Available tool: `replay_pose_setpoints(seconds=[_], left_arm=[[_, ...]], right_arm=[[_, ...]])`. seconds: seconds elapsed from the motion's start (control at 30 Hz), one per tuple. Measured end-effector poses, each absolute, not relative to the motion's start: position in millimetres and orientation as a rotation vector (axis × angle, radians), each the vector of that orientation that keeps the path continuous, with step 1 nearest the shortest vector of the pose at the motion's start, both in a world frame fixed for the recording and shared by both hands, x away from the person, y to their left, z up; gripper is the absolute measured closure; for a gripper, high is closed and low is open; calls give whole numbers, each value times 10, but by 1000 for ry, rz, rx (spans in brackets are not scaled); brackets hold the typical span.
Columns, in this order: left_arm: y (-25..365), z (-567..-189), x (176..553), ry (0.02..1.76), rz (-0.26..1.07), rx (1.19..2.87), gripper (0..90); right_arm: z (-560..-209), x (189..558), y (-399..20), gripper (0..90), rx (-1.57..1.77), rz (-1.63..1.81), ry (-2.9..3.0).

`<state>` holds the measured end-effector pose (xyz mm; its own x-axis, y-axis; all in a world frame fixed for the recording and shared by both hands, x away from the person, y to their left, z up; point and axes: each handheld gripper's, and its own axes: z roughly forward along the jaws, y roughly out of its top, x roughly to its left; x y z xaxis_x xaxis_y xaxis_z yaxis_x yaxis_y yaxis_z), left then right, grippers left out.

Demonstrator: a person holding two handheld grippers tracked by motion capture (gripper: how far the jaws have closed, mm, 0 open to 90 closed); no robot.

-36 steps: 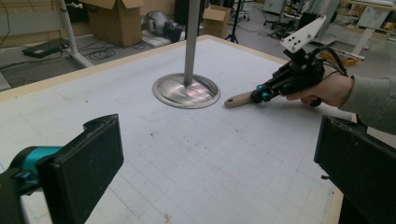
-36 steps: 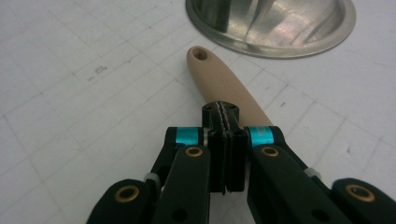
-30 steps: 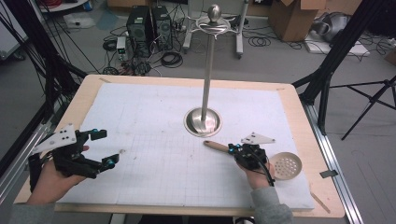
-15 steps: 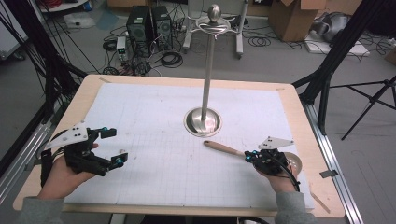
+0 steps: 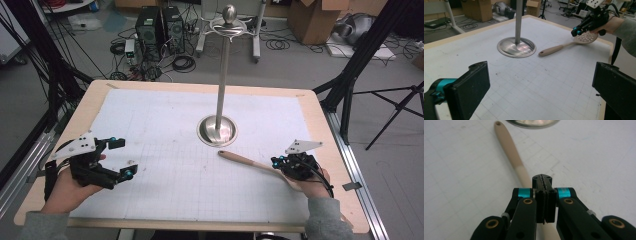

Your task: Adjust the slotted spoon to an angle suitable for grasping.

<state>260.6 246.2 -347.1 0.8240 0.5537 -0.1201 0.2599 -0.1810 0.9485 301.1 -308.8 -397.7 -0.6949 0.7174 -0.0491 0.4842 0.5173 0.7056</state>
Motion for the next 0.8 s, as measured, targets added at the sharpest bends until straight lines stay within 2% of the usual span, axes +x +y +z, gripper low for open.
replay_pose_setpoints(seconds=[0.33,0.8], left_arm=[[2466,-3451,2574,620,291,1759,18],[2487,-3473,2588,632,292,1761,17]], right_arm=[[-4063,3157,-3128,900,1085,843,2499],[-4141,3173,-3065,900,1101,706,2566]])
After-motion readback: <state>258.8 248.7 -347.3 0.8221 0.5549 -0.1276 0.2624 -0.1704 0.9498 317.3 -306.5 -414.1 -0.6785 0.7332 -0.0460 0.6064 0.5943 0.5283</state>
